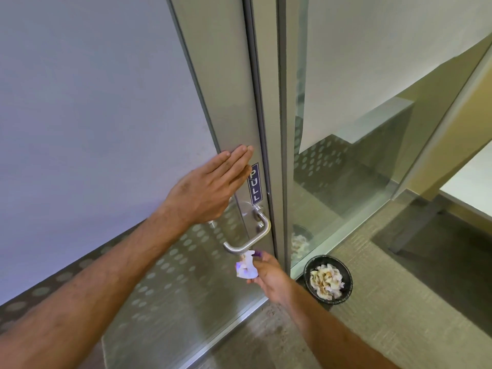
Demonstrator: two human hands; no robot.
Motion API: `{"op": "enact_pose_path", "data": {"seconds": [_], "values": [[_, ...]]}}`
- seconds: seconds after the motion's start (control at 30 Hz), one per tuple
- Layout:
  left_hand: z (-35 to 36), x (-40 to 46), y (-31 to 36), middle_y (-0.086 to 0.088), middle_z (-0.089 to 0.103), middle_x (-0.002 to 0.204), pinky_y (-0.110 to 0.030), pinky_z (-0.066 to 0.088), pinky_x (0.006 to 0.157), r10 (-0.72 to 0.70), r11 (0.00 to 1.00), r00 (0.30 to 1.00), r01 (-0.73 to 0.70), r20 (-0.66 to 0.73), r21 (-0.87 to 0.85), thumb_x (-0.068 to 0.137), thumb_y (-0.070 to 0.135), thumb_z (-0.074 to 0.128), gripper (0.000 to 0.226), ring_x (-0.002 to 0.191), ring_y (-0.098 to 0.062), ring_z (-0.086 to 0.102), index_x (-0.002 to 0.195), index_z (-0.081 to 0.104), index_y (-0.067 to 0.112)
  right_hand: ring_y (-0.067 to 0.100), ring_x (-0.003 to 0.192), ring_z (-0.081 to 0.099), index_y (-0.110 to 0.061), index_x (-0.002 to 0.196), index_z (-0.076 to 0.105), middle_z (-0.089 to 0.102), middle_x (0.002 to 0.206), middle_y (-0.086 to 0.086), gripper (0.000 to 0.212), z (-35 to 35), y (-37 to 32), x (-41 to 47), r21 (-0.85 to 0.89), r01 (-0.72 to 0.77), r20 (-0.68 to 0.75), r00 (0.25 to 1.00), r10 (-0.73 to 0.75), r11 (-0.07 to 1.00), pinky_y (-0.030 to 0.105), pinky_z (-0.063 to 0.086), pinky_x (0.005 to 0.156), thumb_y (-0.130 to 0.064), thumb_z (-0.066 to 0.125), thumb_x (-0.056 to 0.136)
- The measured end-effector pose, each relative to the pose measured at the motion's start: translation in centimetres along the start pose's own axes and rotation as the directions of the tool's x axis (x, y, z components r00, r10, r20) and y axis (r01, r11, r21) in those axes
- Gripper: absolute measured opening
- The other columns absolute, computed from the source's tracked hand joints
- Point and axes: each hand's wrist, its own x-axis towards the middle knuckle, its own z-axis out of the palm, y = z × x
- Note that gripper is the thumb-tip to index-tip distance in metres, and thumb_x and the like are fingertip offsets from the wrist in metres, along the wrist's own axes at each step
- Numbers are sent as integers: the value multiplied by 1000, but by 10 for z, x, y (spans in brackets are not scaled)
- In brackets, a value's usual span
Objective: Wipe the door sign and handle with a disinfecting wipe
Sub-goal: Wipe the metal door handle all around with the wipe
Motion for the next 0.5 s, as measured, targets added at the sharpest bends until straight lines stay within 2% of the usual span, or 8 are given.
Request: {"op": "enact_pose_path", "data": {"seconds": [0.07, 0.13, 0.2, 0.3, 0.37, 0.4, 0.47, 0.5], "values": [[-9, 3, 7, -17, 39, 166, -45, 20, 128, -94, 969, 995, 85, -28, -230, 88, 26, 55, 65, 156, -32, 33, 151, 57, 7, 24, 65, 66, 0, 107, 55, 66, 92, 20, 17, -25, -20, -3, -90, 69, -32, 997, -73, 994, 27, 49, 46, 6, 57, 91], [-18, 3, 26, -12, 51, 159, -49, 29, 126, -235, 839, 971, 218, 30, -499, 87, 32, 59, 62, 153, -30, 38, 145, 64, 10, 27, 69, 69, 3, 99, 60, 68, 93, 22, 11, -54, -40, -5, -160, 101, -50, 993, -110, 982, 33, 57, 50, 9, 59, 89], [-26, 4, 53, -12, 58, 152, -54, 36, 122, -341, 690, 935, 319, 97, -650, 89, 32, 59, 56, 150, -33, 43, 140, 69, 9, 27, 72, 71, 3, 88, 65, 69, 90, 21, 14, -82, -59, -3, -169, 108, -79, 989, -122, 980, 35, 61, 56, 15, 60, 85], [-30, 14, 102, -11, 65, 144, -54, 39, 118, -385, 530, 902, 390, 196, -753, 88, 20, 73, 51, 144, -33, 51, 137, 71, 7, 34, 77, 68, 10, 87, 67, 69, 93, 27, 14, -125, -84, 3, -167, 97, -105, 988, -116, 981, 35, 62, 66, 17, 56, 83], [-30, 27, 136, -10, 64, 146, -50, 38, 120, -365, 434, 888, 428, 280, -793, 89, 16, 75, 55, 145, -30, 50, 142, 66, 7, 36, 84, 67, 16, 92, 66, 68, 95, 28, 13, -152, -100, 7, -203, 80, -81, 992, -98, 976, 42, 60, 81, 7, 59, 87], [-28, 35, 154, -8, 62, 148, -47, 36, 121, -360, 387, 873, 460, 329, -799, 90, 17, 73, 57, 147, -28, 48, 145, 63, 8, 32, 84, 68, 16, 91, 66, 69, 93, 26, 14, -166, -107, 10, -241, 71, -66, 994, -89, 968, 40, 60, 82, 3, 62, 87], [-22, 52, 191, -5, 57, 154, -38, 29, 123, -367, 282, 818, 552, 443, -784, 93, 21, 69, 60, 150, -20, 43, 151, 57, 13, 22, 73, 70, 7, 83, 66, 69, 86, 19, 2, -198, -122, 15, -354, 57, -42, 996, -76, 934, 28, 60, 66, 5, 65, 84], [-18, 61, 211, -2, 53, 157, -31, 24, 124, -371, 227, 777, 607, 509, -761, 95, 24, 67, 62, 152, -15, 38, 154, 53, 16, 18, 67, 68, 3, 83, 65, 67, 83, 15, 7, -216, -129, 20, -428, 52, -46, 996, -80, 902, 24, 57, 58, 10, 65, 82]]}}
